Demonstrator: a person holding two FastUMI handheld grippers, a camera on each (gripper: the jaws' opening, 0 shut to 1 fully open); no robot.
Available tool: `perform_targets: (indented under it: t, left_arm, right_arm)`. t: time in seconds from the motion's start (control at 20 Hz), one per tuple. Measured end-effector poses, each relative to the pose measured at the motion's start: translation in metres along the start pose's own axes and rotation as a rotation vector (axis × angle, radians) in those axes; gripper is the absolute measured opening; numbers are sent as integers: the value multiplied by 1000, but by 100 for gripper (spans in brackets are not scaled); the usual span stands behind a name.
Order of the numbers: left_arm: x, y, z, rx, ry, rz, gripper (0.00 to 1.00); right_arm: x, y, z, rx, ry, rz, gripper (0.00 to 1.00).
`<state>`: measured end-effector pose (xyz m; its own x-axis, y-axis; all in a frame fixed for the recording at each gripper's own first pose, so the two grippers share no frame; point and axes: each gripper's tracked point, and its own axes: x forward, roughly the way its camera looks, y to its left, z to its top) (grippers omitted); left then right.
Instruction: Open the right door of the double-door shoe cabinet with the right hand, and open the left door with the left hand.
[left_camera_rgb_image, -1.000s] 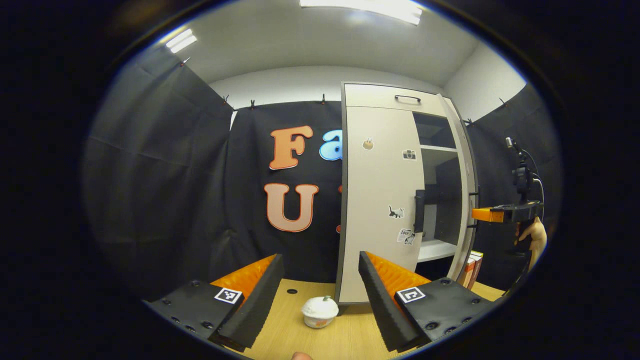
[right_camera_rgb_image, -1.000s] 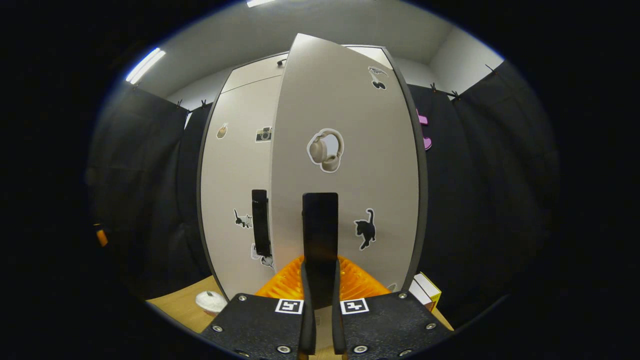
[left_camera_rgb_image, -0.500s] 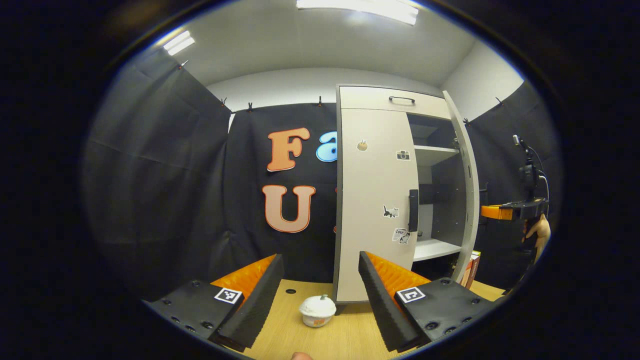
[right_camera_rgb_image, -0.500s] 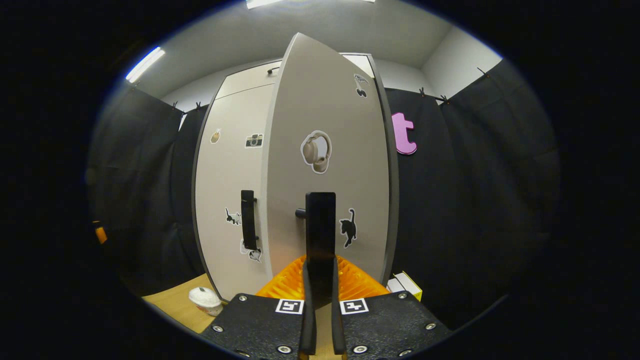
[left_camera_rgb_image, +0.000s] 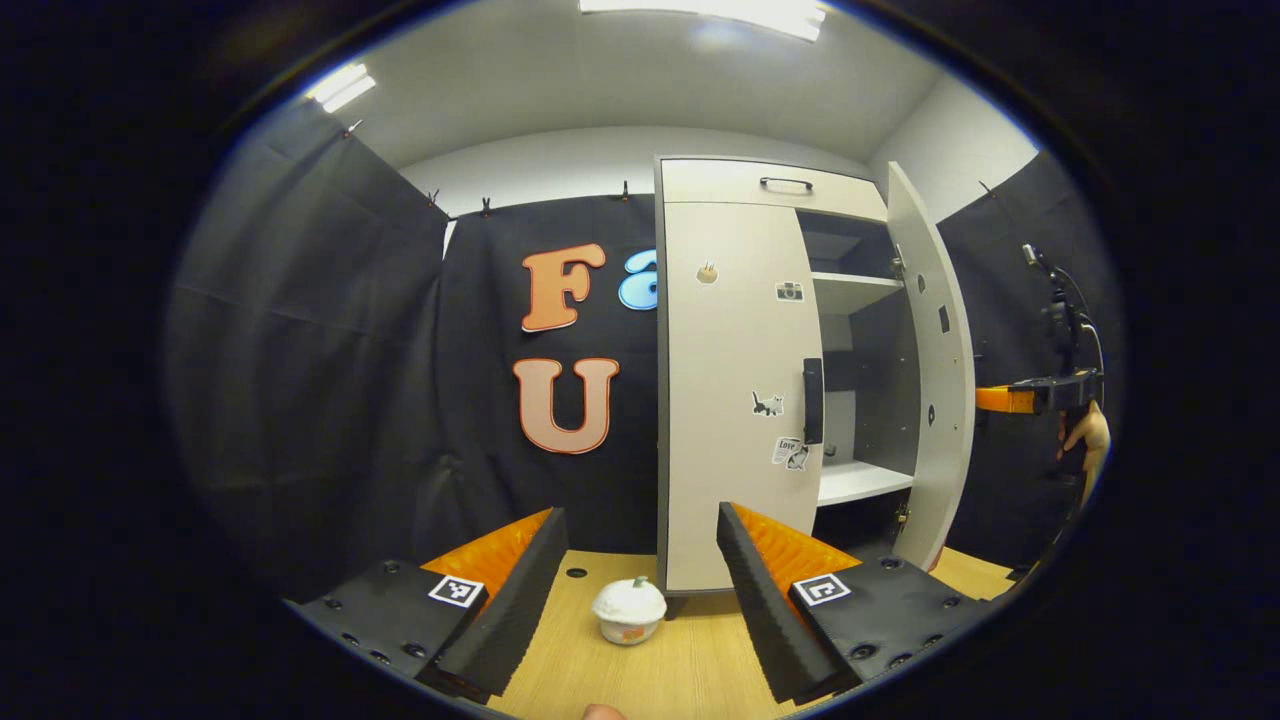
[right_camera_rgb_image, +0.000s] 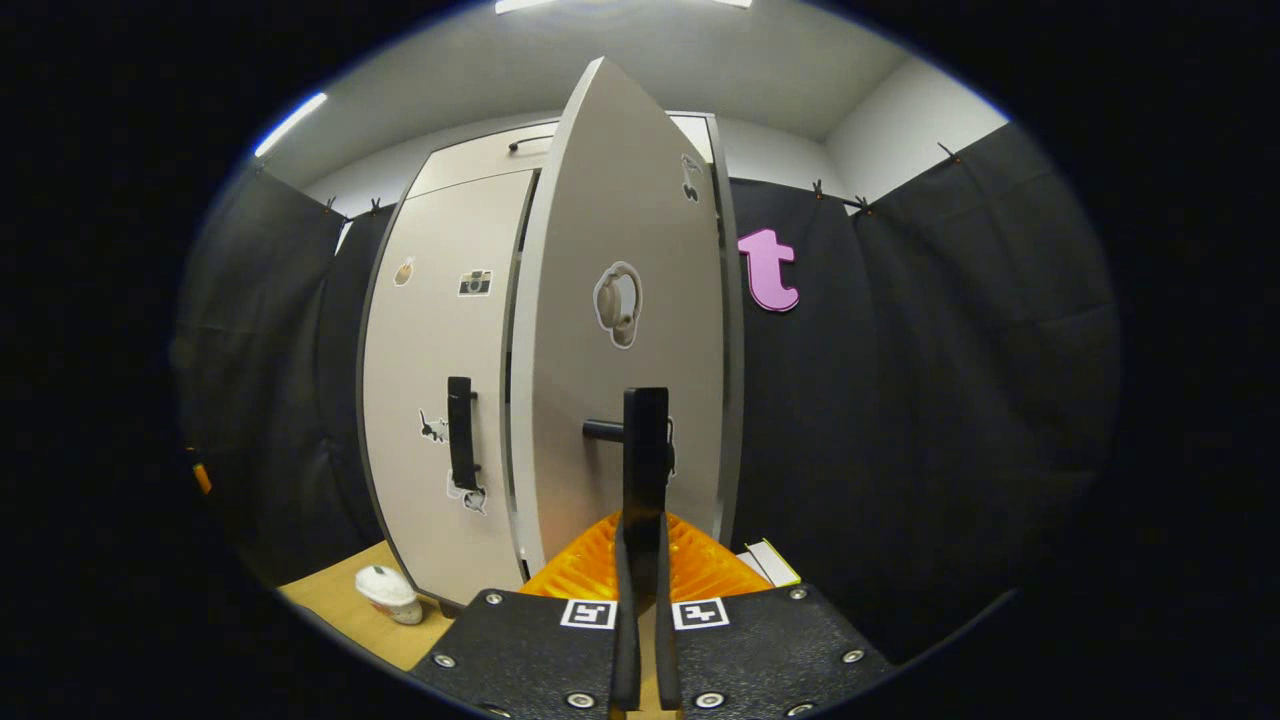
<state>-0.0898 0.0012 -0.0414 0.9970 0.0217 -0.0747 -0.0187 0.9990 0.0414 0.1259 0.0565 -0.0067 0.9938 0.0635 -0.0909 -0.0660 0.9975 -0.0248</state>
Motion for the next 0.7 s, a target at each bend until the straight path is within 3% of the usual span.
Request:
perform_targets:
  t: [0.25,0.45,0.5,0.55,0.65,0.7]
  left_arm:
    - [6,-14,5,-1,-16,-15,97]
    - [20,-24,0,-6,-4,-18,96]
    - [25,-27,-2,-4,3,-19,96]
    - [28,-30,-4,0,8,-20,96]
    - [36,-38,-2,8,8,-25,96]
    - [41,-43,0,13,5,-28,98]
  right_arm:
    - [-8,-37,1,-33,8,-150,0]
    - [-13,-48,-1,-1,6,-164,0]
    - [-17,-51,-1,0,7,-172,6]
    - [-18,-58,-1,-13,1,-190,2]
    - [-29,-77,2,-20,-15,-239,8]
    - [-33,-77,5,9,-31,-218,8]
